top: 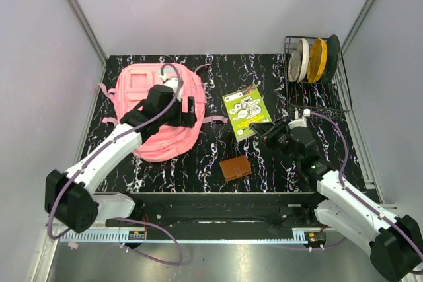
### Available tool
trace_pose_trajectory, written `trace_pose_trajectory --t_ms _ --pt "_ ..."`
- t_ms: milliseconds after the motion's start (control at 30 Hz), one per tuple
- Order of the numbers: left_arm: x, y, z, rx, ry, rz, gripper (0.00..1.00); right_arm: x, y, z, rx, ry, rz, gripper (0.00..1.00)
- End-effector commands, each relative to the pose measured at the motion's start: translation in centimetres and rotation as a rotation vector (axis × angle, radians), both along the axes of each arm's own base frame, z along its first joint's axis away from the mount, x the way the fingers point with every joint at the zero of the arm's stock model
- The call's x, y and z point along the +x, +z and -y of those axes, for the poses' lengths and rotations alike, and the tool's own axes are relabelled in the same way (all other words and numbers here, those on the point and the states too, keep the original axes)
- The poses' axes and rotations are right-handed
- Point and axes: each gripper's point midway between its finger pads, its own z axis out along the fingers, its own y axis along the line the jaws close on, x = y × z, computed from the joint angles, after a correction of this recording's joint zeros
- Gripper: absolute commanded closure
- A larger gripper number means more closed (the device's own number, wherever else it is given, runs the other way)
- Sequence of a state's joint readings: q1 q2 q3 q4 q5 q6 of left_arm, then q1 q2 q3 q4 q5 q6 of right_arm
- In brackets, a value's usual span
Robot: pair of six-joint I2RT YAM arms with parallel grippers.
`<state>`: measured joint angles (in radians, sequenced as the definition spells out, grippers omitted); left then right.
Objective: Pack the student bag
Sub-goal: Pick up the book from the center of the board, then place the book in the student bag.
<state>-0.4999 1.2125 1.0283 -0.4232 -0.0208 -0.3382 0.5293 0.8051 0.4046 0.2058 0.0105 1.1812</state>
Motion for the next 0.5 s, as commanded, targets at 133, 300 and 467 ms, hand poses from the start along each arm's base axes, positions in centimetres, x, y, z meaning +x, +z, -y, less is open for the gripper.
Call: trace_pose_trajectory --t_ms 133,300,467 --pt "-3.9 -4.5 -2.4 0.353 -0.209 -0.188 0.01 0.6 2.8 0.1 0.026 -0.011 0.082 1.0" --pt "-4.4 -6.8 -3.4 0.483 -0.218 -0.247 0.08 0.8 2.6 -0.1 0.023 -0.005 0.072 1.0" --pt "-4.2 -9.4 -4.3 0.594 -0.203 -0.287 0.19 1.1 2.5 -0.2 0.019 -0.005 0.063 1.0"
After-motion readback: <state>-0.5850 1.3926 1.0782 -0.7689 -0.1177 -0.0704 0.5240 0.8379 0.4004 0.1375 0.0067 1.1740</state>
